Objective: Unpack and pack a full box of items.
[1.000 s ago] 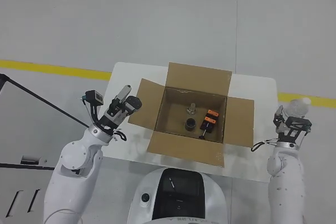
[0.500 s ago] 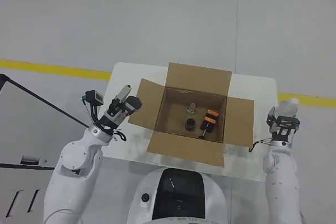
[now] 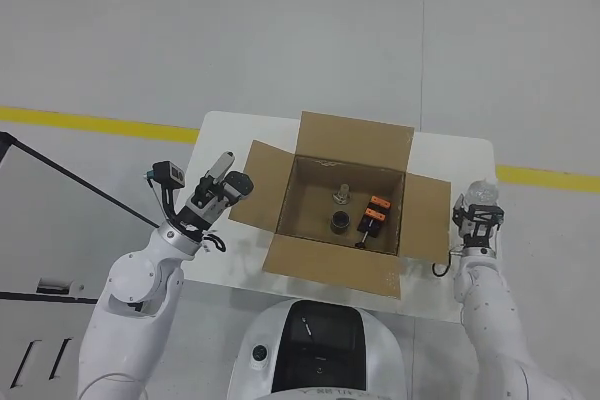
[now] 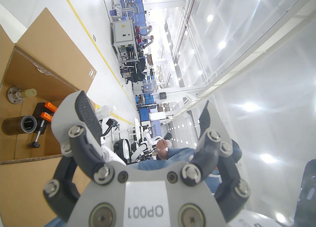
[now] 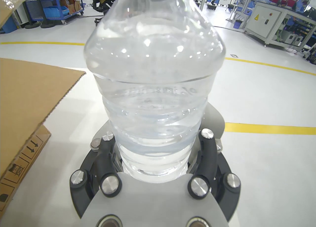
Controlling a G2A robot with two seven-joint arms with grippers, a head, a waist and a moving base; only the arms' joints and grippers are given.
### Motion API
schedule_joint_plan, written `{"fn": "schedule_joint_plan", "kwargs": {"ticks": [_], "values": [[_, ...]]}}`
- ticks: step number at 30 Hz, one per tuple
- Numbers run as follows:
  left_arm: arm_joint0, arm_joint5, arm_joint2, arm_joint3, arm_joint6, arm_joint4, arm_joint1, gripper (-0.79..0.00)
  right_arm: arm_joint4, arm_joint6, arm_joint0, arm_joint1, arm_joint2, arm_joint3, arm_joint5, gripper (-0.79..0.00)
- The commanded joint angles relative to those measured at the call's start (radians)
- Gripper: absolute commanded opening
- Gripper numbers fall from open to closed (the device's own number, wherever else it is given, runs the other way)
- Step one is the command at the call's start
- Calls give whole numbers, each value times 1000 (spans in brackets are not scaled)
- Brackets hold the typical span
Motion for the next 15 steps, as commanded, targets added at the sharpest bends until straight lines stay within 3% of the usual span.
{"fn": "schedule_joint_plan", "kwargs": {"ticks": [1,15], "values": [[0,0,0,0,0,0,0,0,-2,-8,11,5,-4,33,11,-785],[0,0,0,0,0,0,0,0,37,16,76,35,-23,167,47,-785]]}}
